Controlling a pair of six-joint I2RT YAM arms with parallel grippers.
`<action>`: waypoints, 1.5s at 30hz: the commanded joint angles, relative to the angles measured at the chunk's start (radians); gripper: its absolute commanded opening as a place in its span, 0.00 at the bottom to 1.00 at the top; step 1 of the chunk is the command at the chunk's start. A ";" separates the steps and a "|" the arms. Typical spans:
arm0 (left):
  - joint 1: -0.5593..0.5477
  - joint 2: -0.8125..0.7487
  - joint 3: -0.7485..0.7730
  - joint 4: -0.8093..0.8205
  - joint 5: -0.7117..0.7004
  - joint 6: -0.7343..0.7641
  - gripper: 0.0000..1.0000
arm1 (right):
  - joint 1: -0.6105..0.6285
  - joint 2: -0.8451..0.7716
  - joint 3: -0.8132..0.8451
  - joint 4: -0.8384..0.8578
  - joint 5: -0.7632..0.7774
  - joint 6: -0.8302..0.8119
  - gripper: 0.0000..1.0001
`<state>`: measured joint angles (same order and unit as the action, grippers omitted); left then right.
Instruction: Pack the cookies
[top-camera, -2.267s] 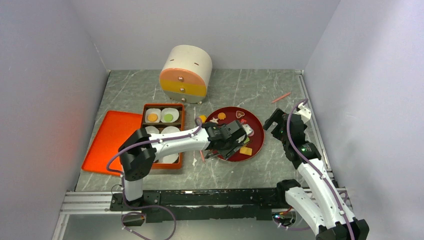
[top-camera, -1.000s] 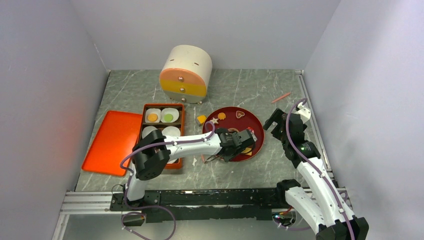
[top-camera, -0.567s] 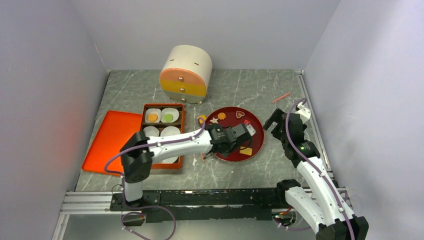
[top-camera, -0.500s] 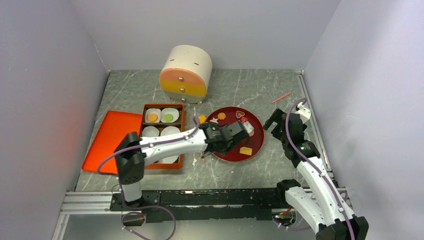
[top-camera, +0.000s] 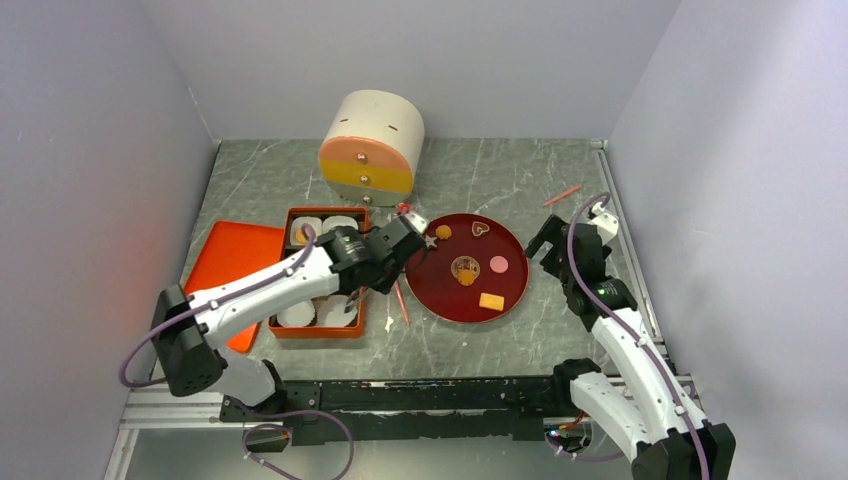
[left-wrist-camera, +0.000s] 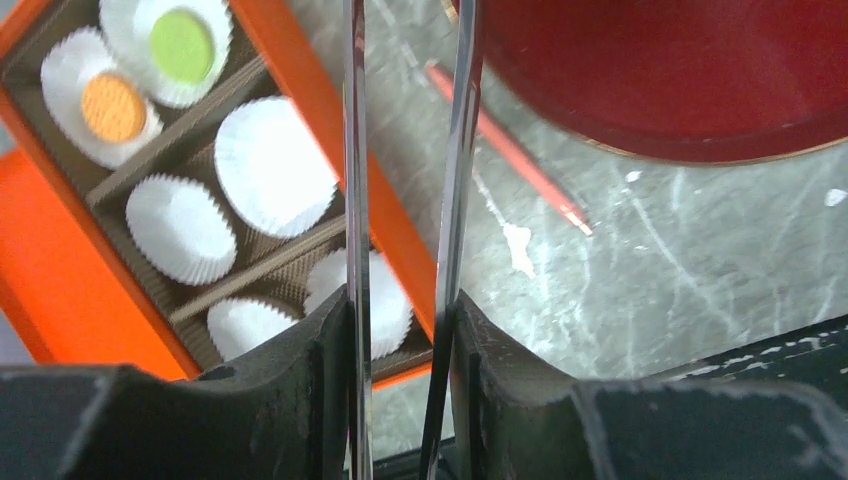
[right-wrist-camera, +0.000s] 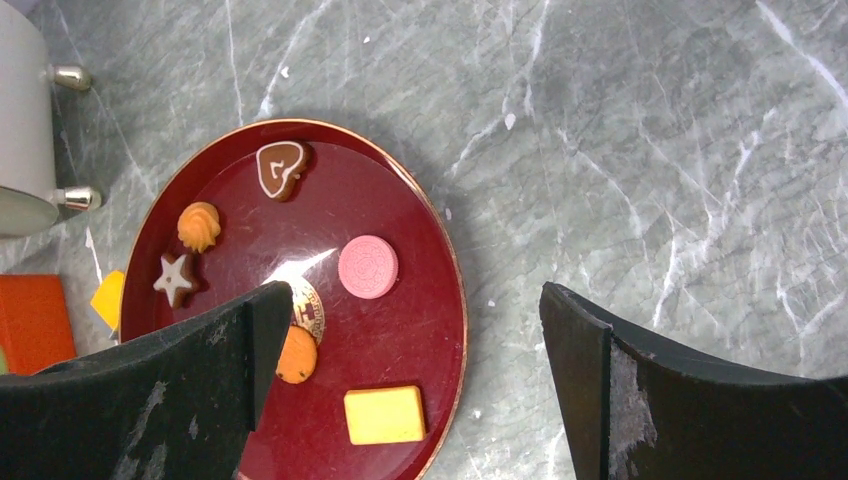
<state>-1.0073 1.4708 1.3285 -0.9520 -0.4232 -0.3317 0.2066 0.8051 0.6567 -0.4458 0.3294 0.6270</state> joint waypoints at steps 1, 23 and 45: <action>0.064 -0.092 -0.037 -0.062 -0.005 -0.074 0.21 | 0.002 0.012 0.049 0.056 -0.014 -0.024 1.00; 0.270 -0.224 -0.211 -0.214 0.075 -0.213 0.24 | 0.001 0.044 0.051 0.100 -0.051 -0.066 1.00; 0.301 -0.176 -0.315 -0.116 0.096 -0.188 0.41 | 0.001 0.080 0.049 0.138 -0.072 -0.091 1.00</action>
<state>-0.7132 1.2915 1.0115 -1.0992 -0.3336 -0.5175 0.2066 0.8848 0.6632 -0.3527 0.2623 0.5495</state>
